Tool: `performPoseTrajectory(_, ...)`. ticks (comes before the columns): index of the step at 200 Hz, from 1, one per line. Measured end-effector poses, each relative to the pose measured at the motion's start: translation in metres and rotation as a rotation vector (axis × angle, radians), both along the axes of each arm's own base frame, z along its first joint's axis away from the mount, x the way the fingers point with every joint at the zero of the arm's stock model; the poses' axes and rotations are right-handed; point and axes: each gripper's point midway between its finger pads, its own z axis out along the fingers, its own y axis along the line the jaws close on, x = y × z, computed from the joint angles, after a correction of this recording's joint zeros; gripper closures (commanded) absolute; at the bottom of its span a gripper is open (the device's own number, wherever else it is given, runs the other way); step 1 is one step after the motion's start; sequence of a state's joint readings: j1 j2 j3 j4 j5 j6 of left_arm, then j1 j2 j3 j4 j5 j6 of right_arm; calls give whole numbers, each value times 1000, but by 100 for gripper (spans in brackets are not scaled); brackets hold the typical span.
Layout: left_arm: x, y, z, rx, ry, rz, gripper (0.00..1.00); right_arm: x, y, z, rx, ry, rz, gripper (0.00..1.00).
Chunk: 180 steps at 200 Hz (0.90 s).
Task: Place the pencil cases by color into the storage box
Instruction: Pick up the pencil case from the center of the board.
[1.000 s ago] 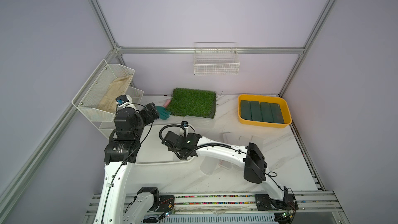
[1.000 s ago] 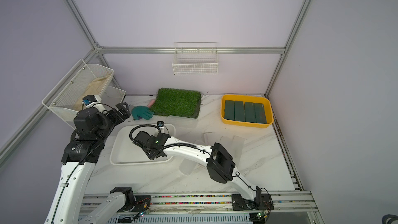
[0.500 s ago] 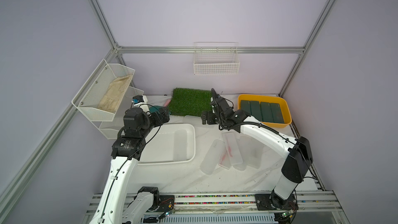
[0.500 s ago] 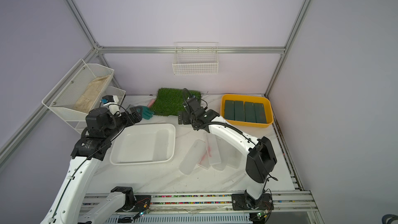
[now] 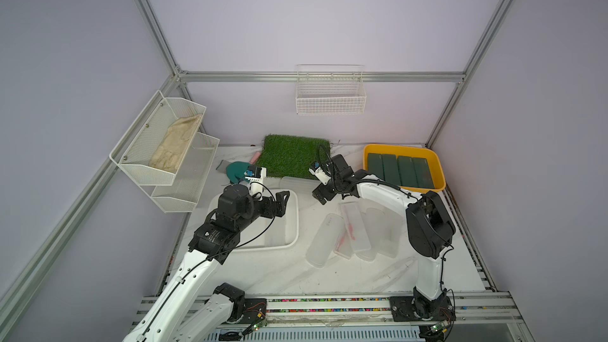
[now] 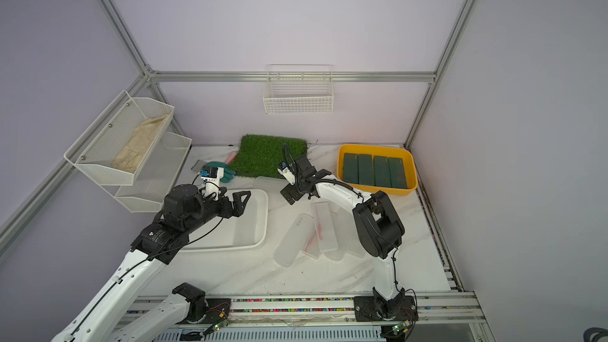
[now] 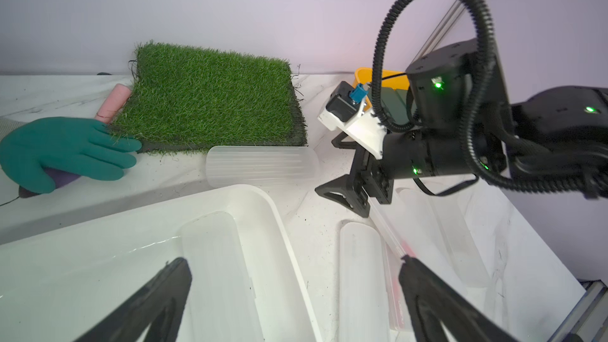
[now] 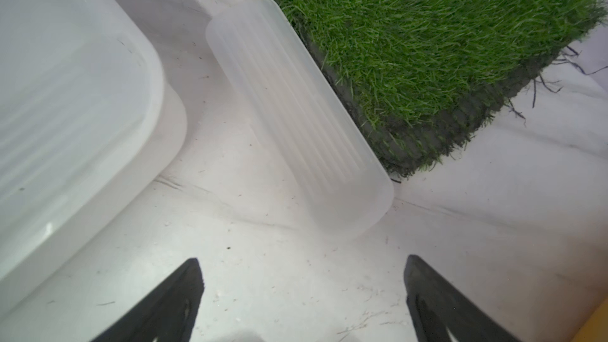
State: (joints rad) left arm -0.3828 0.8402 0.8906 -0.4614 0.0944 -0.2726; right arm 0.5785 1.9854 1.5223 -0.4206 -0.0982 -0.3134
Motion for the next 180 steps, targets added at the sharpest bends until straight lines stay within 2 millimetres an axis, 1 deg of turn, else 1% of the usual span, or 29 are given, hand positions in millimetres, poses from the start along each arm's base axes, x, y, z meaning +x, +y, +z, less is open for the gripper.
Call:
performPoseTrajectory(13,-2,-5,-5,20,-5,-40,0,11,-3,-4,2,-6,27,3)
performPoseTrajectory(28,-2,-11,-12,38,-4,-84,0,23,-2,-8,3,-19,66,3)
performPoseTrajectory(49,-3,-20,-24,54,1,-140,0,31,6,-17,-8,-33,123,3)
performPoseTrajectory(66,-3,-24,-28,63,4,-174,0,36,13,-26,-17,-33,165,3)
performPoseTrajectory(84,-3,-27,-28,70,-8,-197,0,40,19,-35,-20,-30,197,3)
performPoseTrajectory(139,-3,-31,-26,76,-29,-223,0,51,27,-66,-38,-8,237,3)
performPoseTrajectory(165,-5,-30,-26,78,-36,-224,0,53,27,-74,-45,-1,240,3)
performPoseTrajectory(180,-5,-30,-28,81,-35,-225,0,55,27,-72,-46,-4,242,3)
